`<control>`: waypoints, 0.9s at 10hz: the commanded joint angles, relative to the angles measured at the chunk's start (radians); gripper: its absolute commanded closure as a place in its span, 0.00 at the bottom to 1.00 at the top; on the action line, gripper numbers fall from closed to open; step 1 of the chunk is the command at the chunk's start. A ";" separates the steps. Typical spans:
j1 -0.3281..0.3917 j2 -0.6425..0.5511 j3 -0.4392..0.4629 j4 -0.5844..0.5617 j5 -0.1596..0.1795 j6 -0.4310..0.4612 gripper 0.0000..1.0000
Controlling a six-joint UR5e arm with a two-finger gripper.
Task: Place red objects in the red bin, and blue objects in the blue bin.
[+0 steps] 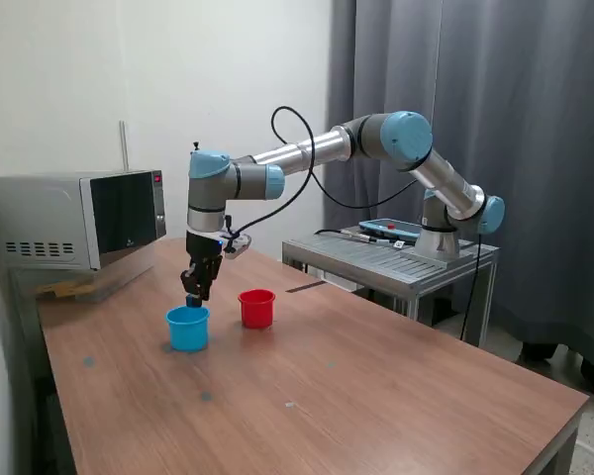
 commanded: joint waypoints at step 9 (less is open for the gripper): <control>0.001 0.000 0.000 -0.001 0.001 -0.001 0.00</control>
